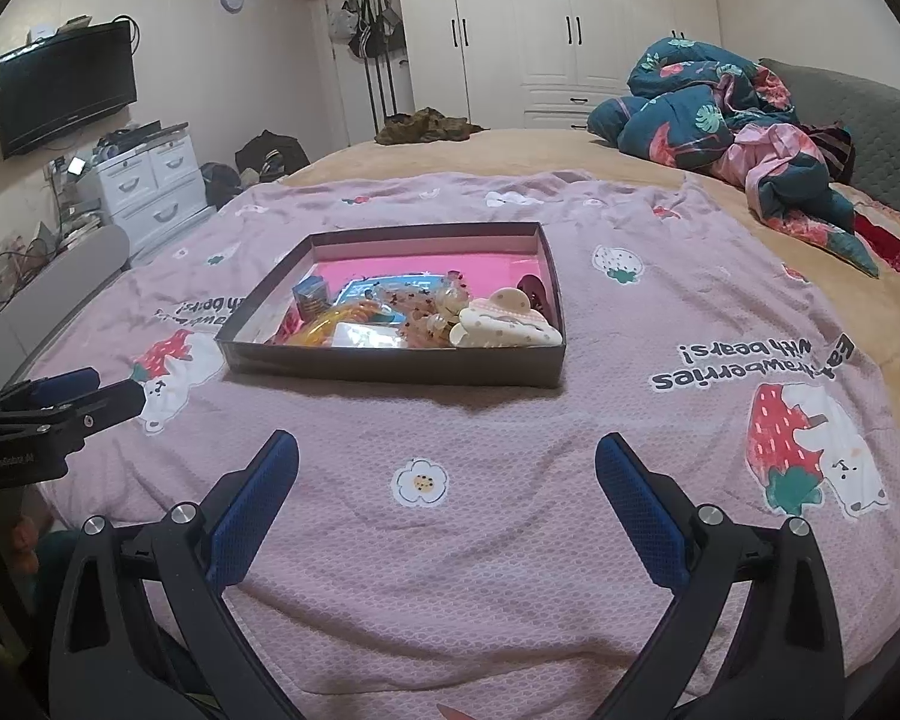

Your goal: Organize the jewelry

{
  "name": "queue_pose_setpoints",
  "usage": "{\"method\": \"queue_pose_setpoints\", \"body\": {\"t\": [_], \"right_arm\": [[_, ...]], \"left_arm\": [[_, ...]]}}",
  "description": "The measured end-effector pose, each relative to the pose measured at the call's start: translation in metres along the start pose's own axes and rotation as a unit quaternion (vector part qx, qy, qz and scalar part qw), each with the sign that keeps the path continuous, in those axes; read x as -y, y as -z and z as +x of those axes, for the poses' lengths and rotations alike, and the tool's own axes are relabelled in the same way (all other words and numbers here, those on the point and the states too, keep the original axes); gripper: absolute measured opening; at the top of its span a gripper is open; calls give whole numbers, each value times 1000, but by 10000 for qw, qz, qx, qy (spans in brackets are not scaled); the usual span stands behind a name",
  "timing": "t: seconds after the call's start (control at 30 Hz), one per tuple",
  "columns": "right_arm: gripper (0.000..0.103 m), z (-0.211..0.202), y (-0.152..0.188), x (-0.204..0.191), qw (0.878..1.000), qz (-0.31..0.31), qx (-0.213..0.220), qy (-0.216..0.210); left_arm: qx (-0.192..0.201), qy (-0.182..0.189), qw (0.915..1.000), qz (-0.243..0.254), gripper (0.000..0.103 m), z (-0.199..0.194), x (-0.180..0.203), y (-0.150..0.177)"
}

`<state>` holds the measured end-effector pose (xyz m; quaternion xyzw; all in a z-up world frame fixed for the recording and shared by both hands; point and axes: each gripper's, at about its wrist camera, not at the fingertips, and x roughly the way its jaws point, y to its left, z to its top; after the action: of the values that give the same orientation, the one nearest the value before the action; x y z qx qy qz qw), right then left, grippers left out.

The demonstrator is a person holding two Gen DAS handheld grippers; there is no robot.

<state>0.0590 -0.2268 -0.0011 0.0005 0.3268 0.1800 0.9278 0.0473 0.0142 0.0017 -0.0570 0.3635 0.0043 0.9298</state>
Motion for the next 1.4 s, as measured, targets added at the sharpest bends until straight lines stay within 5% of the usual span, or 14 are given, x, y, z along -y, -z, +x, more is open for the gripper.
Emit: {"method": "queue_pose_setpoints", "body": {"t": [1.4], "right_arm": [[99,-1,0,-1,10000,7,-14,-36]], "left_arm": [[4,-45,10000,48,94,-3,2,-1]]}}
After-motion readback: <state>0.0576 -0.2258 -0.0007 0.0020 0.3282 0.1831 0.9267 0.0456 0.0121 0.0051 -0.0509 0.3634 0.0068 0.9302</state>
